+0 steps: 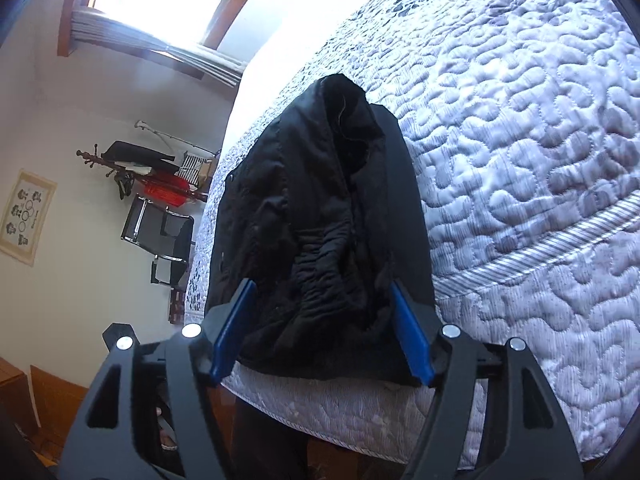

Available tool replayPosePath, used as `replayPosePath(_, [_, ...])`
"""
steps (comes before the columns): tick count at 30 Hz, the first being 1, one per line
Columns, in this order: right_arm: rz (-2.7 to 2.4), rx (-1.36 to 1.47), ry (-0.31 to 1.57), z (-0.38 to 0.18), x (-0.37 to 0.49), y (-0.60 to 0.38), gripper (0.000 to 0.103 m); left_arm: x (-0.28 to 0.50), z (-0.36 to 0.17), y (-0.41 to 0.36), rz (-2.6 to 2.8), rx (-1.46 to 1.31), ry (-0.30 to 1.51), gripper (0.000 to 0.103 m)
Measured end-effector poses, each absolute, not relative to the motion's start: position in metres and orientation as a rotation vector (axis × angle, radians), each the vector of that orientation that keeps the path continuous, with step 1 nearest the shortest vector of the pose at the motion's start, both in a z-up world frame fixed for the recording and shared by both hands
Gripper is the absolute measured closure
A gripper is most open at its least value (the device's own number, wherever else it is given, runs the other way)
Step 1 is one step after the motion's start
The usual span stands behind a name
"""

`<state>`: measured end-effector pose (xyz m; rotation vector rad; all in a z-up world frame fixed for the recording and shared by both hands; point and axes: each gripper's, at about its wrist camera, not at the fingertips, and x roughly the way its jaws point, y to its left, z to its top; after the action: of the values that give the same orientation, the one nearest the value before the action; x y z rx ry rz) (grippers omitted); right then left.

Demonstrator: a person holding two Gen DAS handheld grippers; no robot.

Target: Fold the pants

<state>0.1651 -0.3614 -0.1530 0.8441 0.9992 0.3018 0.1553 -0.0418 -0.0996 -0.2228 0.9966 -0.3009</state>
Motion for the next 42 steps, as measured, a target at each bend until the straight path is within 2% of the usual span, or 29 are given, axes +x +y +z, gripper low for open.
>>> replayPosePath(4, [0.273,0.774,1.016,-0.151,0.156,-0.359,0.069,0.154,-0.1,-0.043,-0.305,-0.228,0.998,0.004])
replayPosePath(8, [0.299,0.759,0.977,-0.144,0.148,-0.355,0.075,0.152,-0.098,-0.044,-0.311,-0.22,0.995,0.004])
replayPosePath(13, [0.296,0.74,0.989,-0.15,0.15,-0.354,0.076,0.151,-0.098,-0.045,-0.315,-0.225,0.991,0.004])
replayPosePath(17, [0.279,0.795,1.033,-0.164,0.157,-0.356,0.071,0.15,-0.1,-0.047,-0.316,-0.231,1.002,0.004])
replayPosePath(18, [0.289,0.793,1.031,-0.163,0.157,-0.356,0.069,0.149,-0.1,-0.047,-0.317,-0.229,1.001,0.004])
replayPosePath(20, [0.287,0.781,1.036,-0.158,0.157,-0.36,0.051,0.149,-0.099,-0.047,-0.316,-0.219,0.999,0.004])
replayPosePath(25, [0.237,0.763,0.963,-0.134,0.169,-0.381,0.05,0.151,-0.1,-0.043,-0.303,-0.235,1.0,0.004])
replayPosePath(33, [0.191,0.713,0.978,-0.125,0.228,-0.384,0.051,0.152,-0.096,-0.052,-0.308,-0.189,0.997,0.004])
replayPosePath(34, [0.19,0.708,0.98,-0.126,0.234,-0.384,0.06,0.152,-0.096,-0.053,-0.308,-0.18,0.998,0.004])
replayPosePath(35, [0.196,0.702,0.982,-0.127,0.239,-0.382,0.073,0.153,-0.096,-0.054,-0.309,-0.173,1.0,0.004])
replayPosePath(38, [0.217,0.667,0.983,-0.129,0.253,-0.374,0.093,0.155,-0.097,-0.056,-0.309,-0.162,1.003,0.004])
replayPosePath(42, [0.225,0.656,0.952,-0.125,0.263,-0.369,0.095,0.16,-0.101,-0.058,-0.306,-0.159,1.017,0.004])
